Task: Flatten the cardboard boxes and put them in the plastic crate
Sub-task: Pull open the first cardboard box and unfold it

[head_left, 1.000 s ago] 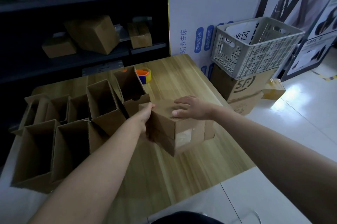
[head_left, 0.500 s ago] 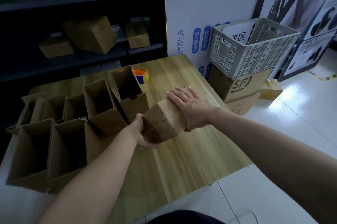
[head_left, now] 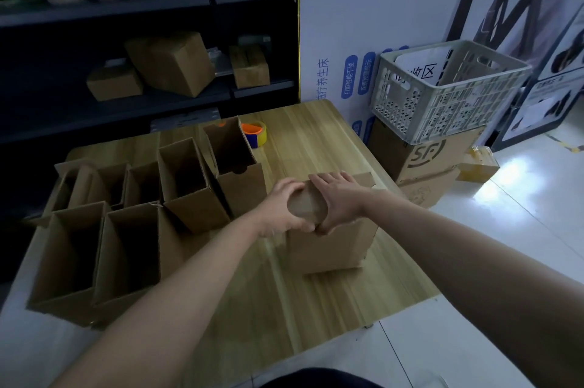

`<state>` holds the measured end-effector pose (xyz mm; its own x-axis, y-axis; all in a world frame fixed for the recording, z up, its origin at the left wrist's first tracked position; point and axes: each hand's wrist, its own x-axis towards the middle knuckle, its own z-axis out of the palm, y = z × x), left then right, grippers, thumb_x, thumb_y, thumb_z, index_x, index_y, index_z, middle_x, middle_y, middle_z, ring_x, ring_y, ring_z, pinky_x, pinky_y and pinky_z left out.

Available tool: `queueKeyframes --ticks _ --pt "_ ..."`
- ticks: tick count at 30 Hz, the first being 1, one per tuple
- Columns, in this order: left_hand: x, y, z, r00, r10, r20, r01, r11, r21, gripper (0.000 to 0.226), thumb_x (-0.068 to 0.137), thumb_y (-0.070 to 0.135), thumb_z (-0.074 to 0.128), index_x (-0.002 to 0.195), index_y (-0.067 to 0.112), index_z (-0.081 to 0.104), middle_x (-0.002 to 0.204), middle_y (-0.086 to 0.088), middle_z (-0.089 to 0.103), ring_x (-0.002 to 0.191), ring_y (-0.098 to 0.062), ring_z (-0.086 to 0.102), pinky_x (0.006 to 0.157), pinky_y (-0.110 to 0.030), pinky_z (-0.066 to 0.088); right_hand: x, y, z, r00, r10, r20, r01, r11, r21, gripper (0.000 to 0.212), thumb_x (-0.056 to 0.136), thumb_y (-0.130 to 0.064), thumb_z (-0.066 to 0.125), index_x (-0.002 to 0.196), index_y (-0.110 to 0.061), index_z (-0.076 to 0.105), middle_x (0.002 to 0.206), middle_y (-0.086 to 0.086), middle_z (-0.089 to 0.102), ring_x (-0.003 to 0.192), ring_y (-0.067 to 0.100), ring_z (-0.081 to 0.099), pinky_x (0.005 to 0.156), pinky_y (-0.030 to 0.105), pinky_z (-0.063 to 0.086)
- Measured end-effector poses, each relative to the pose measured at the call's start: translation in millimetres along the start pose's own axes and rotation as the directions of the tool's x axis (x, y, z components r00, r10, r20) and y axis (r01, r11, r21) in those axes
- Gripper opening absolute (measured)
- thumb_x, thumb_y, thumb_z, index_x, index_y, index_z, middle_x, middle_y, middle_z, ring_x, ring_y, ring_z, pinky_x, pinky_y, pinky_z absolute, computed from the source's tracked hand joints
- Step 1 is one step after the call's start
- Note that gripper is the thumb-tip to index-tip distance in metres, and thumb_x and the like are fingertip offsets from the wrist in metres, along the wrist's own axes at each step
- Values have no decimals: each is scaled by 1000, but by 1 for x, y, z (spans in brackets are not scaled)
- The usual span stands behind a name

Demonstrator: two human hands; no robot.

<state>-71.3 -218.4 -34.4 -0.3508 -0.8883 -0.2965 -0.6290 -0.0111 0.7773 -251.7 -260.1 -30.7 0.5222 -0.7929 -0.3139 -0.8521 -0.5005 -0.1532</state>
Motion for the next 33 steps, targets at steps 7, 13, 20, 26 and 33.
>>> queueKeyframes --ticks 7,13,20,26,33 --pt "5 -1 2 999 -11 -41 18 984 179 71 72 34 78 134 25 44 137 10 31 122 -10 30 95 -25 30 -10 28 10 983 136 126 -148 984 94 137 50 -71 75 151 -24 -6 159 1 4 145 29 -4 117 53 0" --pt "8 12 9 986 84 -146 -29 939 343 44 84 32 68 124 21 56 127 5 44 123 -15 35 104 -32 32 -16 36 13 970 163 179 -199 958 207 137 46 -65 80 151 -31 0 158 -5 5 144 34 -2 113 62 12" --pt "11 23 19 978 134 -162 -61 919 390 31 86 25 66 115 16 62 118 0 52 115 -16 45 101 -35 39 -23 37 23 977 156 146 -191 944 271 133 47 -64 81 150 -32 3 158 -7 6 144 34 -4 112 62 10" --pt "13 19 23 976 151 -158 -89 934 345 12 86 18 66 97 15 67 105 2 56 109 -16 46 95 -31 40 -24 35 23 978 161 133 -191 947 260 134 48 -63 82 151 -28 4 159 -4 4 145 33 -5 114 57 9" --pt "19 19 21 979 149 -142 -97 943 318 16 86 18 65 102 18 68 105 3 57 106 -14 46 91 -25 39 -23 31 17 972 170 164 -205 951 230 134 49 -62 82 151 -26 3 159 -1 4 145 33 -5 115 58 10"
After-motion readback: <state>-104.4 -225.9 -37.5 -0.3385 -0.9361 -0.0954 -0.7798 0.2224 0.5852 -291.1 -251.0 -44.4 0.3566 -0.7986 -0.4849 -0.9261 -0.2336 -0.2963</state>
